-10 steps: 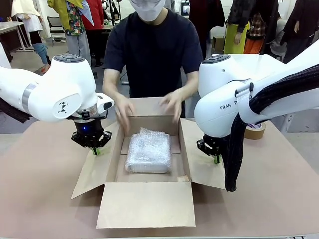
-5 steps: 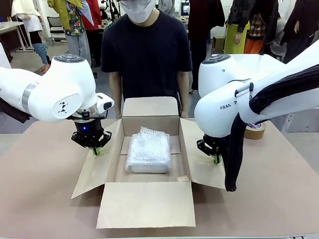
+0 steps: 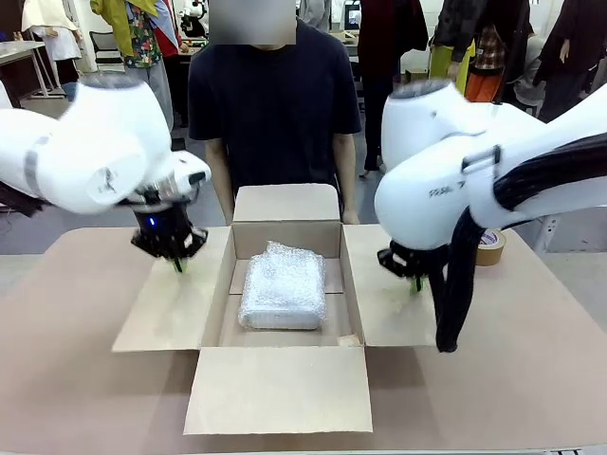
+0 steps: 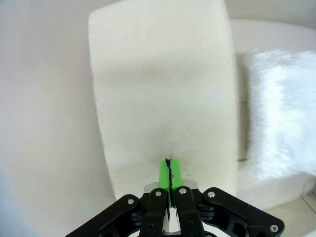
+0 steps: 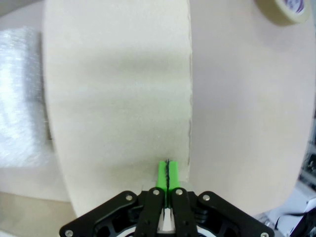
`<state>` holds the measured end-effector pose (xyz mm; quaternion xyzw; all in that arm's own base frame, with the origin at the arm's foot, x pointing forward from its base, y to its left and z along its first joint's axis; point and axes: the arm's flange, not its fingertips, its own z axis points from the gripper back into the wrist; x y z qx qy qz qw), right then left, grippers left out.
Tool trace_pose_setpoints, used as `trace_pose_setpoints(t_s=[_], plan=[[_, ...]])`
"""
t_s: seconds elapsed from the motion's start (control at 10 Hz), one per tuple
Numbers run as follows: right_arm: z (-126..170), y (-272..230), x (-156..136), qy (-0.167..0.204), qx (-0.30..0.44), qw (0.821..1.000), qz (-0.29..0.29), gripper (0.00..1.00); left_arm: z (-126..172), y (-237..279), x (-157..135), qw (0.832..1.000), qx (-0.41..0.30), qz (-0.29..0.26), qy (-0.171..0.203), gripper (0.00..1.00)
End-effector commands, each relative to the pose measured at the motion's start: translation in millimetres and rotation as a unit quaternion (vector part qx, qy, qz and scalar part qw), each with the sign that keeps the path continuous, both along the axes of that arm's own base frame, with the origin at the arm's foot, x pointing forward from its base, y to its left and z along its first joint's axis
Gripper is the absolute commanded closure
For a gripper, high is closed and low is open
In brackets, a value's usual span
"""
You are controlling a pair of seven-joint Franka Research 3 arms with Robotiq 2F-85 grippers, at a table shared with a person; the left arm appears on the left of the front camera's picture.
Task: Wrap the clocks to prevent damage.
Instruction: Once the human has placed the objects inside and stepped back, release both hands from the side flaps of the Package Box.
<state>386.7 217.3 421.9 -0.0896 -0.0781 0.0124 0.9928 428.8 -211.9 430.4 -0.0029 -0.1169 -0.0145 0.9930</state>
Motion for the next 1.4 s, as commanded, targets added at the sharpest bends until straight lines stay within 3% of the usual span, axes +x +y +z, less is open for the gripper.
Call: trace_pose_setpoints(t_s=[0.0, 0.2, 0.3, 0.4, 0.5, 0.6, 0.7, 0.8, 0.9, 1.0, 1.1, 1.2, 1.3], plan=[[76.6, -14.7, -26.2, -0.037, -0.019, 0.998, 0.045, 0.99, 80.9, 25.1, -18.5, 0.999, -0.024, -0.047, -0.007, 0.99], [145.0, -17.4, -55.7, -0.047, -0.023, 0.997, 0.061, 0.99, 135.7, 34.9, -32.3, 0.996, -0.024, -0.086, 0.007, 0.99], [172.8, -17.5, -75.5, -0.040, -0.033, 0.991, 0.120, 0.99, 152.6, 37.3, -43.5, 0.991, -0.013, -0.129, 0.020, 0.99], [189.9, -18.3, -97.5, 0.003, -0.074, 0.973, 0.219, 0.99, 162.2, 43.3, -56.1, 0.971, 0.023, -0.231, 0.052, 0.99], [193.0, -19.3, -111.4, 0.034, -0.131, 0.952, 0.274, 0.99, 171.0, 52.5, -61.7, 0.952, 0.054, -0.298, 0.051, 0.99], [190.4, -25.9, -112.3, 0.044, -0.181, 0.962, 0.201, 0.99, 170.8, 55.5, -68.0, 0.964, 0.095, -0.247, -0.003, 0.99], [197.4, -15.9, -109.8, -0.001, -0.075, 0.977, 0.198, 0.99, 168.8, 41.8, -64.6, 0.975, 0.016, -0.215, 0.046, 0.99], [197.4, -15.9, -109.8, -0.001, -0.075, 0.977, 0.198, 0.99, 168.8, 41.8, -64.6, 0.975, 0.016, -0.215, 0.046, 0.99], [197.3, -19.5, -121.2, 0.037, -0.116, 0.969, 0.214, 0.99, 172.7, 47.1, -68.2, 0.966, 0.052, -0.250, 0.044, 0.99], [187.8, -33.6, -121.9, 0.048, -0.052, 0.950, 0.303, 0.99, 169.8, 58.1, -70.3, 0.943, 0.012, -0.325, 0.075, 0.99], [181.0, -49.4, -124.0, 0.056, 0.011, 0.926, 0.373, 0.99, 173.8, 71.3, -68.9, 0.904, -0.025, -0.415, 0.100, 0.99], [173.3, -66.3, -130.6, 0.053, 0.058, 0.888, 0.454, 0.99, 172.3, 85.9, -76.1, 0.858, -0.047, -0.497, 0.120, 0.99], [164.9, -79.9, -136.3, 0.050, 0.070, 0.856, 0.510, 0.99, 170.5, 94.6, -79.4, 0.829, -0.050, -0.542, 0.133, 0.99]])
